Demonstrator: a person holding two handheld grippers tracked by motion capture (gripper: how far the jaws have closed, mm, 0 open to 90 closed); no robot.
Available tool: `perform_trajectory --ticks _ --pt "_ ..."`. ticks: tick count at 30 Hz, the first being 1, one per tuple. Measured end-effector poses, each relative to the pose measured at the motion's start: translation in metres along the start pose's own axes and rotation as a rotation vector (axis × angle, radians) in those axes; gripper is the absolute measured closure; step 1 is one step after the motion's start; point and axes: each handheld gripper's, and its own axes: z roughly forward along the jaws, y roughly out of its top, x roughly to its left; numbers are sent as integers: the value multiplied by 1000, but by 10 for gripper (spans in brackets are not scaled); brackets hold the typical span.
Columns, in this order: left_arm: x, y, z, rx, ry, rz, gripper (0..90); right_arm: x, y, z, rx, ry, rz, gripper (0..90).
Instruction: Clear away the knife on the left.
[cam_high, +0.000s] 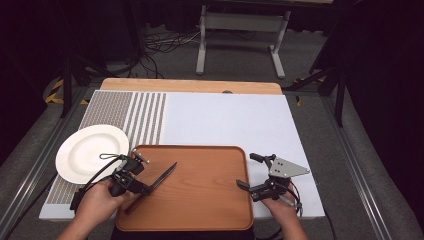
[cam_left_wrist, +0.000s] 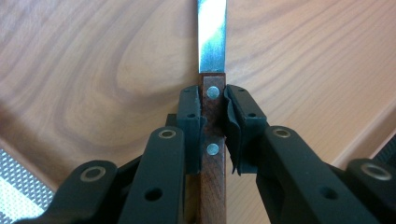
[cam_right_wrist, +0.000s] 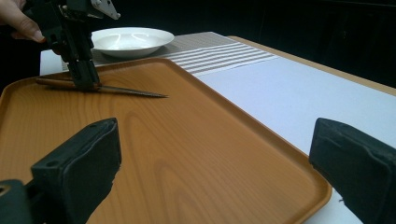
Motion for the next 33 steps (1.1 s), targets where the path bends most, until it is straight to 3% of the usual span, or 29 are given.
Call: perform_trajectory --ticks 15,18,19,21,23,26,29,30,32,33 --pt "1 0 0 13 -5 2 763 -1 -1 2 4 7 5 30" --pt "2 0 -2 3 -32 11 641 -1 -1 1 5 6 7 30" --pt "1 0 -2 -2 -45 18 641 -1 -1 1 5 6 7 30" --pt "0 0 -5 -15 -34 49 579 -1 -1 1 5 7 7 29" --pt "0 0 -5 -25 -51 47 524 -1 -1 1 5 7 7 29" --pt "0 0 -6 -55 -62 78 455 -1 -1 1 4 8 7 29" --pt "1 0 -8 -95 -72 121 309 -1 -1 2 7 6 8 29" --pt "1 0 -8 -95 -82 134 288 -1 -1 2 8 7 9 29" --pt "2 2 -6 -54 -100 116 204 0 -1 3 11 8 2 29" --pt "2 3 -5 -44 -100 119 204 0 -1 3 11 8 2 29"
